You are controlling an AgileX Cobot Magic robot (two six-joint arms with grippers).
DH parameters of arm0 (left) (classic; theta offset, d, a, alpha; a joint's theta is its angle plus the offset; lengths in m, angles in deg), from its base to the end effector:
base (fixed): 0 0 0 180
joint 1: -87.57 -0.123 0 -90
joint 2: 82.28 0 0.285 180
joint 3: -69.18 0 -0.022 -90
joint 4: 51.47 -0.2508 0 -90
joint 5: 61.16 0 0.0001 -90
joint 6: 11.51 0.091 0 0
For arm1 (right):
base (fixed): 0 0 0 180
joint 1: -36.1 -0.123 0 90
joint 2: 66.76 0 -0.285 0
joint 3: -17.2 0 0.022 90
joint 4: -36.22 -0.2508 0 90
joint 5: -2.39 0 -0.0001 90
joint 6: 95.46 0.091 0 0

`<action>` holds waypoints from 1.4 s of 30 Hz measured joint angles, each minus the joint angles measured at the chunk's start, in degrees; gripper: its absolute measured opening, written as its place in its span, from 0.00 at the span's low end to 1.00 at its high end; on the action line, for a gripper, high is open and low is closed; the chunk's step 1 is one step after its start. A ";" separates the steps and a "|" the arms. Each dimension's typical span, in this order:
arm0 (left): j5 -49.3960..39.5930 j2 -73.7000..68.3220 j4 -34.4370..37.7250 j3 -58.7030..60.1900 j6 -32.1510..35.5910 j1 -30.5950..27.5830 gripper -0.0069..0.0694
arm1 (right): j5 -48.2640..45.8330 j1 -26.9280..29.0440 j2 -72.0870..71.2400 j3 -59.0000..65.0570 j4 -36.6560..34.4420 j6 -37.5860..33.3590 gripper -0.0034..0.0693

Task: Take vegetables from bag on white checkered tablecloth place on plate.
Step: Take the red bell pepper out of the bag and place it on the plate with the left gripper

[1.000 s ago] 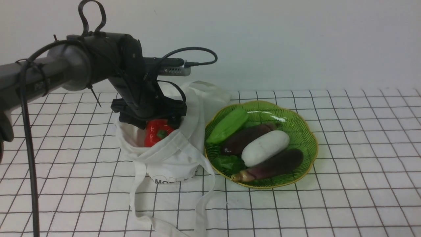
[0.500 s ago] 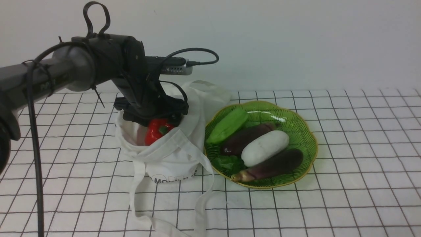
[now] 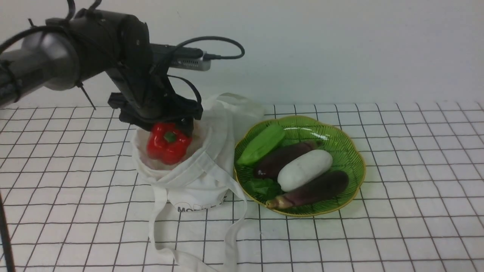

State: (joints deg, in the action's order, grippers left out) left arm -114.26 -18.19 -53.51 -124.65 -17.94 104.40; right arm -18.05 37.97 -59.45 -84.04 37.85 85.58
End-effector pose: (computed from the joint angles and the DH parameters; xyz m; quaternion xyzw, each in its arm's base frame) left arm 0.3956 -0.1170 0.2658 0.0958 0.9718 -0.0274 0.2137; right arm 0.0532 -0.0026 0.1725 0.0126 0.8012 -0.0163 0.5981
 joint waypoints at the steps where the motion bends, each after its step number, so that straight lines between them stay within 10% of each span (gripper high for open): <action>1: -0.34 1.33 0.00 0.05 0.00 0.00 0.87 | 0.00 0.00 0.00 0.00 0.00 0.00 0.02; 8: -3.67 11.71 2.53 0.11 0.00 0.00 0.87 | 0.00 0.00 0.00 0.00 0.00 0.00 0.02; 18: 2.45 7.28 25.95 0.61 13.40 9.60 0.87 | 0.00 0.00 0.00 0.00 0.00 0.00 0.02; 42: 19.51 -6.30 27.56 0.77 16.33 15.90 0.99 | 0.00 0.00 0.00 0.00 0.00 0.00 0.02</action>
State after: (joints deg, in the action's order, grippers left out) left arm -94.76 -24.49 -25.95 -123.88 -1.61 120.30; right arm -18.05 37.97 -59.45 -84.04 37.85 85.58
